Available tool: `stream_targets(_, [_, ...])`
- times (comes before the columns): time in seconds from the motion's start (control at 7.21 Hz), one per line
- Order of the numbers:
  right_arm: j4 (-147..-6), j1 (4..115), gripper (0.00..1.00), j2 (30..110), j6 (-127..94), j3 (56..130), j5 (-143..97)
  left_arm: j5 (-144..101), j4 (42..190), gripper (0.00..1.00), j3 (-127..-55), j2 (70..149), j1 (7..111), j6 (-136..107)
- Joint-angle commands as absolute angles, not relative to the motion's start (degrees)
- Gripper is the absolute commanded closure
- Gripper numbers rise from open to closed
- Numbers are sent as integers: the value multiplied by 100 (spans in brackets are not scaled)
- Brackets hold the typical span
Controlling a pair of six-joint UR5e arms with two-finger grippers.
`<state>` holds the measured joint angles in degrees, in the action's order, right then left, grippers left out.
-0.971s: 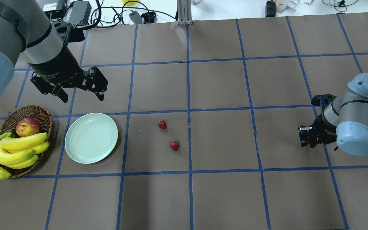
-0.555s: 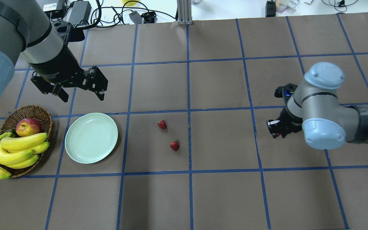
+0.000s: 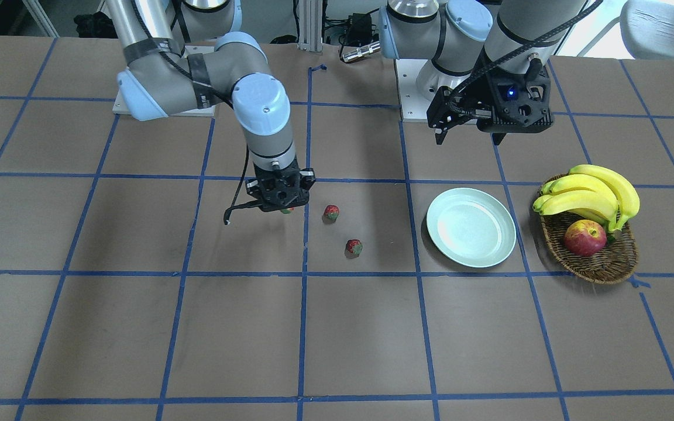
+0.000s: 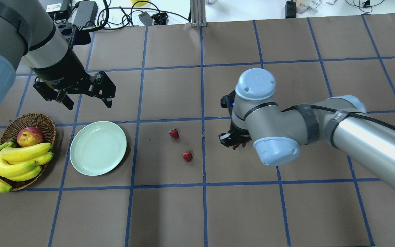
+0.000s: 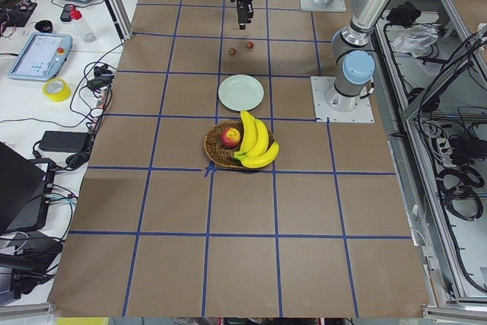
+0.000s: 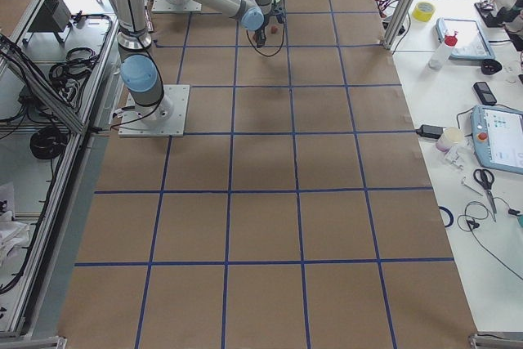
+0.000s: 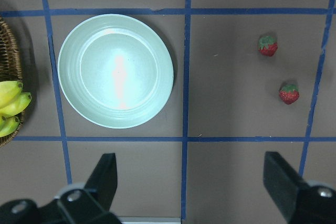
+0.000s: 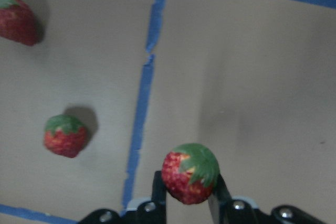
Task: Collect all strawberries into plate
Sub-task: 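Carry the last strawberry near the others by the plate and release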
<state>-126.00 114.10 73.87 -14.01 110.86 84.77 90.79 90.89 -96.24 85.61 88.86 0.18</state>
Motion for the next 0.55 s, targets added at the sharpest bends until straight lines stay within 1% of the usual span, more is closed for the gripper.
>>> stream_targets(0.0, [-12560,12144,96,6884,-2537,10234,8280,9079,9097,0,-9615,8561,8877,18])
stream_targets(0.28, [-12638,12401,96,6479,-2636,10002,8086,9079,9097,0,-9624,8561,8886,18])
stream_targets(0.42, [-12656,12454,95,6460,-2654,10002,8077,9088,9105,0,-9624,8552,8886,18])
